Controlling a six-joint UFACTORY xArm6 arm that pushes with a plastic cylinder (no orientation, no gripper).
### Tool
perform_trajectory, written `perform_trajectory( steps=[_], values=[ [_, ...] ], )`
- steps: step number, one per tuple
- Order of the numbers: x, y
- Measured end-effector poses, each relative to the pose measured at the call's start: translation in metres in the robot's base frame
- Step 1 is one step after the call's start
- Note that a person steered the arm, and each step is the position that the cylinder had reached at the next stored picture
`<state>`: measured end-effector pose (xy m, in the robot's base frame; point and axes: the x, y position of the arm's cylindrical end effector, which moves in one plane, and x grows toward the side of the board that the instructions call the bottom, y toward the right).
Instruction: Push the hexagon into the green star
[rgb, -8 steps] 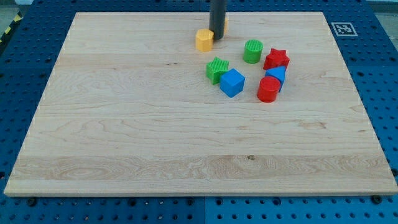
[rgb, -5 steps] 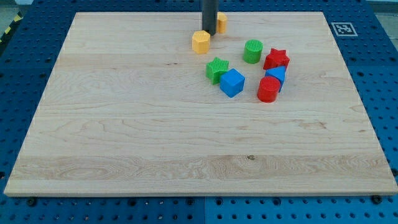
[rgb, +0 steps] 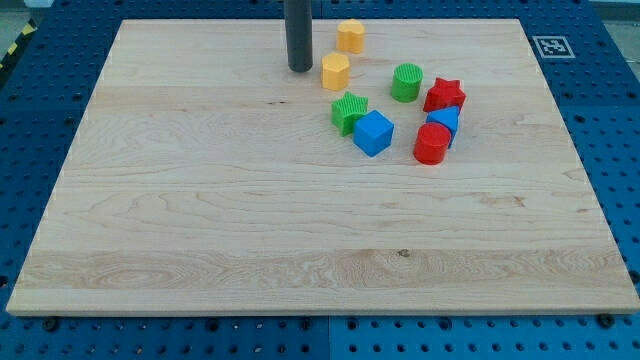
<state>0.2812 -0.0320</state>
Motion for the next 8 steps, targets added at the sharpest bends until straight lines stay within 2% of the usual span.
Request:
perform_trajectory(
  steps=[1,3,5,6,8],
  values=[
    [-0.016,0.008],
    [0.014,0.022],
    [-0.01,0.034],
    [0.002,0.054],
    [0.052,0.057]
  ],
)
